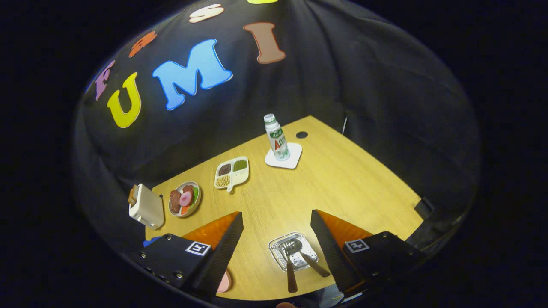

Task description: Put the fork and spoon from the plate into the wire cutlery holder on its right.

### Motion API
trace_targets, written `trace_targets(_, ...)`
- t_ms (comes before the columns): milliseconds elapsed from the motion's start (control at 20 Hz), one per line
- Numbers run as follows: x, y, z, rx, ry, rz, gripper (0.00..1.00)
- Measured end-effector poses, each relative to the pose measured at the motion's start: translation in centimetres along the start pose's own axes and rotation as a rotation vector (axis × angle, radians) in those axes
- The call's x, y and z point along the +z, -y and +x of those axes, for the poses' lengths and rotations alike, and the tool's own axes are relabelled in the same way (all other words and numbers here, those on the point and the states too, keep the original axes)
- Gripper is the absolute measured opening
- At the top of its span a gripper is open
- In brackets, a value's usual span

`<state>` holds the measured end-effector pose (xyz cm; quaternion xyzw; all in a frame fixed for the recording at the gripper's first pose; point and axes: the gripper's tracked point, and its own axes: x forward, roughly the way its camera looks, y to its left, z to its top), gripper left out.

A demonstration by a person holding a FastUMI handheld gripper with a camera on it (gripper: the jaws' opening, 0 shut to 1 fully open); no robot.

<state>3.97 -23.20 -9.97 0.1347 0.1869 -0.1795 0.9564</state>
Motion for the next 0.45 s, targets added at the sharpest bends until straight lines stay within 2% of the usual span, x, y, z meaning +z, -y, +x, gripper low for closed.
trace_targets(450, 7.7, -0.6, -4.3, -0.125, 0.359, -0.221, 0.98)
